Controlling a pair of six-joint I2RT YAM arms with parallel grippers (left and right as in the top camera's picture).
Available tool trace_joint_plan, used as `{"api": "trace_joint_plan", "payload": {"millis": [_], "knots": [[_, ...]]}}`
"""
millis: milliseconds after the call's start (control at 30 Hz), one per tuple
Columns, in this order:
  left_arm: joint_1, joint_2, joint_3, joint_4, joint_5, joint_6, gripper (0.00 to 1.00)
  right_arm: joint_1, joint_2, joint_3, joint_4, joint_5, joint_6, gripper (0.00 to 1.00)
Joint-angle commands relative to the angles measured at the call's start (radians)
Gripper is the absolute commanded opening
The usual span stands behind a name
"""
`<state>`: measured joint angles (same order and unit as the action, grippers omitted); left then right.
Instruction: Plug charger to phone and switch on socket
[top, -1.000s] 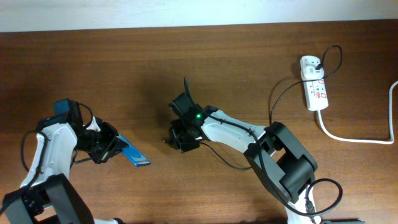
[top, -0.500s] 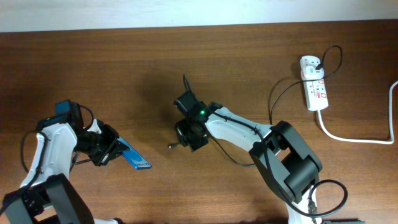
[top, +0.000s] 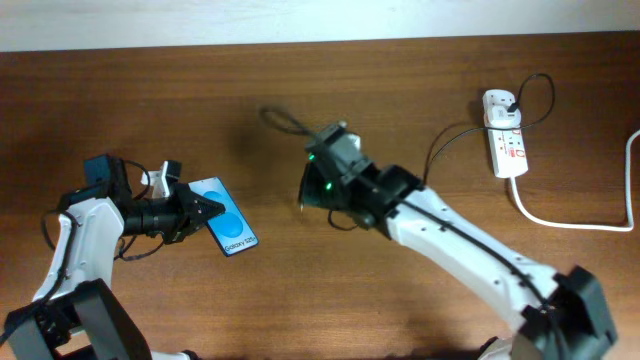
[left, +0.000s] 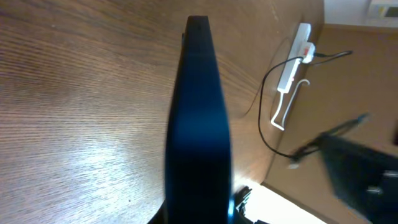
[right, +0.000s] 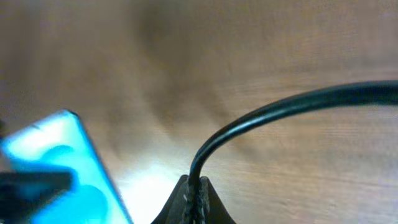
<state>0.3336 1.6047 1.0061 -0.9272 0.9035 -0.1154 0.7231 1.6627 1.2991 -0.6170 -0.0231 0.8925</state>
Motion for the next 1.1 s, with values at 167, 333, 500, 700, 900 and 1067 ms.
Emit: {"api": "trace_joint_plan", "payload": {"millis": [167, 333, 500, 700, 900, 1067], "knots": [[0.005, 0.002, 0.006, -0.025, 0.062, 0.027, 0.00, 0.056, 0.223, -0.079, -0.154, 0.025, -0.051, 0.30], [0.005, 0.002, 0.006, -0.028, 0.062, 0.027, 0.00, 0.056, 0.228, -0.079, -0.177, 0.012, -0.008, 0.61], [0.005, 0.002, 0.006, -0.028, 0.062, 0.027, 0.00, 0.057, 0.245, -0.079, -0.172, -0.059, 0.238, 0.52], [0.005, 0.002, 0.006, -0.029, 0.061, 0.027, 0.00, 0.124, 0.258, -0.079, -0.129, -0.070, 0.510, 0.53], [0.005, 0.002, 0.006, -0.036, 0.058, 0.027, 0.00, 0.131, 0.385, -0.079, -0.129, -0.142, 0.562, 0.39], [0.005, 0.002, 0.006, -0.063, -0.008, 0.028, 0.00, 0.155, 0.549, -0.079, -0.159, -0.209, 0.564, 0.24]]}}
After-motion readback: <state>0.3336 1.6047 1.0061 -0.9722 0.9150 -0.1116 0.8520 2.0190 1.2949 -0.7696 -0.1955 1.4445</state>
